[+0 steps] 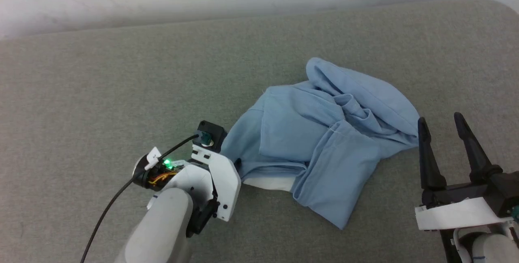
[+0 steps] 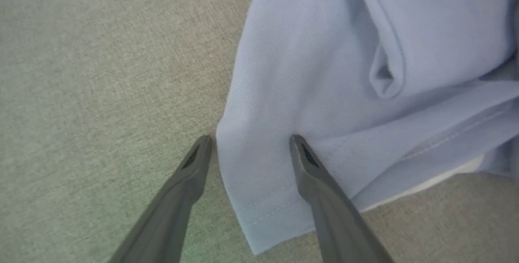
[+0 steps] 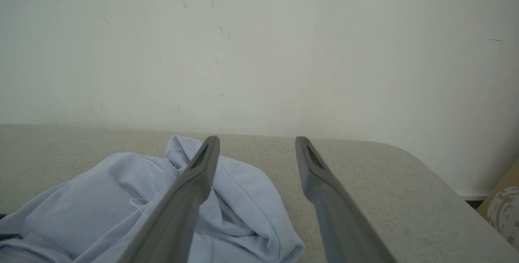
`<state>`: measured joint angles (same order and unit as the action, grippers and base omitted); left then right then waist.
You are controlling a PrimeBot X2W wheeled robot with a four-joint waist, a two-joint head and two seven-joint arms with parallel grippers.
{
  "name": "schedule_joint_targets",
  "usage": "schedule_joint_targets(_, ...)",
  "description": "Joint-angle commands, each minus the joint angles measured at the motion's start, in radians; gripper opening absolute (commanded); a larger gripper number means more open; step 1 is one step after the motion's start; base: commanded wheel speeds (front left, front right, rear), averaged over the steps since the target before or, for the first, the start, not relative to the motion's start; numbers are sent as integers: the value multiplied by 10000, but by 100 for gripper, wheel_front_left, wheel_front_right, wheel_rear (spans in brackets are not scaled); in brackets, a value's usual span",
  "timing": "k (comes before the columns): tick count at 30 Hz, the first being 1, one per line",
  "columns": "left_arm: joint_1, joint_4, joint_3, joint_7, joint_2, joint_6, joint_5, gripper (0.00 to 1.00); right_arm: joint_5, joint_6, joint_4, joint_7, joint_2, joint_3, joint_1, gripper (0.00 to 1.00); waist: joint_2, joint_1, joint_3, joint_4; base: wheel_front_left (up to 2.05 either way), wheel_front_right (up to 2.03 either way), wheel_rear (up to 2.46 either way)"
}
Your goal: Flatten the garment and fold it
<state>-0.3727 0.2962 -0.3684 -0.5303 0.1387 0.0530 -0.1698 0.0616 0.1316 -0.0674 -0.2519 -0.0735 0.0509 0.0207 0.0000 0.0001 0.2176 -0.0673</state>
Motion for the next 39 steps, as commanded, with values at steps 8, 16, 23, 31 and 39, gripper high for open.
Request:
schedule_joint_targets(8,209,4,72,468,93,-38,-270,0,-142,-9,279,-95,124,-26,159,100,0,-1,295,-41,0,0,0)
schedule_joint_targets(16,769,-1234,1104,2831,78,-791,-673,0,-226,-9,669,-97,98,-141,-18,100,0,-1,-601,602,0,0,0)
schedule_joint_targets(23,1985,-2099,2343,3328,594,-1601,-1047,0,-237,-9,907,14,106,-265,-243,100,0,-1,-1098,1123,0,0,0)
schedule_joint_targets(31,3260,-1863,3145,3263,803,-2245,-1369,47,-203,-9,1024,291,37,-413,-285,100,0,-1,-1029,1383,0,0,0)
schedule_joint_targets(39,2977,-1790,2804,4981,448,-1765,-1393,100,-142,-9,1227,617,-126,-604,-291,100,0,-1,-1262,1494,0,0,0)
